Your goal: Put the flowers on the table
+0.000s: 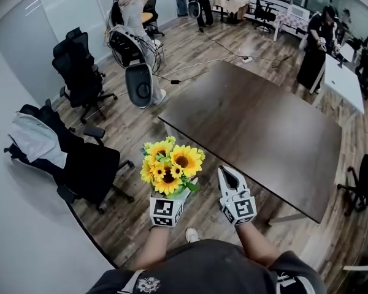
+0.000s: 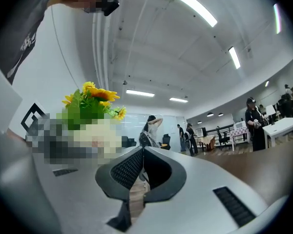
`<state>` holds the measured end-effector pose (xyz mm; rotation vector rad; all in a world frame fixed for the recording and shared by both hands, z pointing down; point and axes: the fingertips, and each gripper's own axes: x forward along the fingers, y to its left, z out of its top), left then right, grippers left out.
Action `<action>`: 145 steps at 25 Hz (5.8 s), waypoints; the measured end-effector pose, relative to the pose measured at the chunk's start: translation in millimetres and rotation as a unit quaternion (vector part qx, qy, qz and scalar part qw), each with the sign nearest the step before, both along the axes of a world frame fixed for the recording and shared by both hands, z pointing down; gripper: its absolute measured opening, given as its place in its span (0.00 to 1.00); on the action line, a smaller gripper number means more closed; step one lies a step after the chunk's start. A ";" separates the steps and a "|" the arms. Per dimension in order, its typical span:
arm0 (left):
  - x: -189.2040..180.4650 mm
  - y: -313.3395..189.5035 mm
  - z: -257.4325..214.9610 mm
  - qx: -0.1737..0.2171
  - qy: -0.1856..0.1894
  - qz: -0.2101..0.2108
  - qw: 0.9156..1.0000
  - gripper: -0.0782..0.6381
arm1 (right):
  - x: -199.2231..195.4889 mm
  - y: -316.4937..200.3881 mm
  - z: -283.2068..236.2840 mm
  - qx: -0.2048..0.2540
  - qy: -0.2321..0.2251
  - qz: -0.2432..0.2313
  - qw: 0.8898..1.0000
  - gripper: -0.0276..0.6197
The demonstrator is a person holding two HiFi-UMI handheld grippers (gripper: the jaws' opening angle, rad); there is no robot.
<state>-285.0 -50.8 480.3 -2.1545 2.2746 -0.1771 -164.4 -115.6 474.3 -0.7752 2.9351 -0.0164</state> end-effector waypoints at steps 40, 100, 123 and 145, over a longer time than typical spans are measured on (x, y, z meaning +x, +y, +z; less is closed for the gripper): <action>152.9 -327.1 34.5 -0.026 -0.020 0.195 0.980 0.87 | 225.5 -287.5 37.1 0.011 0.041 0.219 0.975 0.08; 162.9 -425.8 294.4 -0.303 -0.012 0.210 0.930 0.87 | 152.5 -328.7 191.6 -0.146 0.176 0.194 0.954 0.08; 144.2 -343.9 164.7 -0.170 -0.007 0.147 0.974 0.78 | 132.5 -279.9 108.5 -0.043 0.117 0.151 0.981 0.08; 77.6 -306.8 45.3 -0.023 0.023 0.205 0.978 0.12 | 115.9 -229.3 43.5 -0.004 0.121 0.293 0.949 0.08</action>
